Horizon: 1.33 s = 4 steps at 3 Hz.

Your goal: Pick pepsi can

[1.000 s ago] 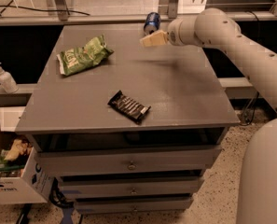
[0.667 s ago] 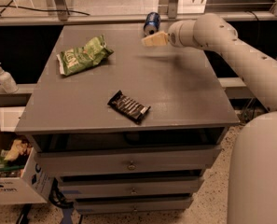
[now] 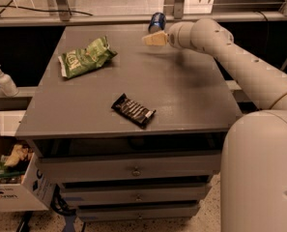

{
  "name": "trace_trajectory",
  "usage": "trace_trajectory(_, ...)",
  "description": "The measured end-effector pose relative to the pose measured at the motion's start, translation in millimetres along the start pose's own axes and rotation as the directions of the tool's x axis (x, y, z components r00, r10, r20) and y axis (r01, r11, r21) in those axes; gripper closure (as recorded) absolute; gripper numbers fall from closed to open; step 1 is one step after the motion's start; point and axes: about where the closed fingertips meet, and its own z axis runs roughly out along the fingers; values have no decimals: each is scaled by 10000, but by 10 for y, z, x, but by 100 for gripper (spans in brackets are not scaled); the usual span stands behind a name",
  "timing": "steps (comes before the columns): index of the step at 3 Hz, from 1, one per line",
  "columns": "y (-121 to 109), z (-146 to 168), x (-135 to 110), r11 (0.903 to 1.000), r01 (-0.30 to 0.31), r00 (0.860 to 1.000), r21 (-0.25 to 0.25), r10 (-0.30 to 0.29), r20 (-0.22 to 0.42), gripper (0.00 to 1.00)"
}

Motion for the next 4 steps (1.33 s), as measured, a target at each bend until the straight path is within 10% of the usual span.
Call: trace_trajectory(4, -209, 653, -82, 9939, -347, 9966, 1049, 266, 778, 0)
